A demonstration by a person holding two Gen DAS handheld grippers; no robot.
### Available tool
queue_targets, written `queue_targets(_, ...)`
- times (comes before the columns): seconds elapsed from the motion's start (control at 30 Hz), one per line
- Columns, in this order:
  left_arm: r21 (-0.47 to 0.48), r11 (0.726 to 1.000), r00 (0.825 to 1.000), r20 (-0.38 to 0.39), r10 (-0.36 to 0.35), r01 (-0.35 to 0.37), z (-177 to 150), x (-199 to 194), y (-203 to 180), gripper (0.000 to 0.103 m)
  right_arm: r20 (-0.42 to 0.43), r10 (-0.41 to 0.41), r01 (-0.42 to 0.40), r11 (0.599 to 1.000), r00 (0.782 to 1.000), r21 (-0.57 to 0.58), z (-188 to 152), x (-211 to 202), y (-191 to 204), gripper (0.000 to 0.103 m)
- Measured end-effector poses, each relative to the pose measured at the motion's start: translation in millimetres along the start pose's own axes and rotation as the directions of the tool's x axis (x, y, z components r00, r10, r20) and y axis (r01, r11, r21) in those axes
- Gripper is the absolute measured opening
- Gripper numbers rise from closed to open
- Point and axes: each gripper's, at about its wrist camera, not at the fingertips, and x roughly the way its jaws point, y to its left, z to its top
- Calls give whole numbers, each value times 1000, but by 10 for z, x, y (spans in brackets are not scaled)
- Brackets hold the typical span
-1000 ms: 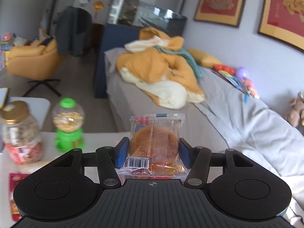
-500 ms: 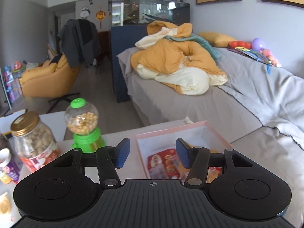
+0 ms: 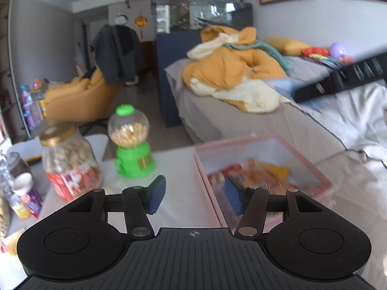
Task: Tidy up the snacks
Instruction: 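Drop the cake packet into the pink box with the left tool while the right drops the candy packet there, then move the left tool to the red spicy-chicken packet while the right moves to the granola bar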
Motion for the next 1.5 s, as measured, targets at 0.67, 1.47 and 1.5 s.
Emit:
queue_targets(0.67, -522, 806, 928, 71, 367, -279, -999, -279, 2019, 59, -298, 80, -81, 997, 951, 9, -231, 1035, 532, 77)
queue_targets(1.47, -572, 794, 972, -31, 232, -207, -1387, -81, 2163, 59, -474, 293, -402, 904, 831, -144, -127, 2824, 2725, 55)
queue_targets(1.5, -573, 793, 973, -30, 231, -206, -1388, -82, 2165, 58, -489, 298, -416, 897, 820, -150, -165, 2745, 2708, 45)
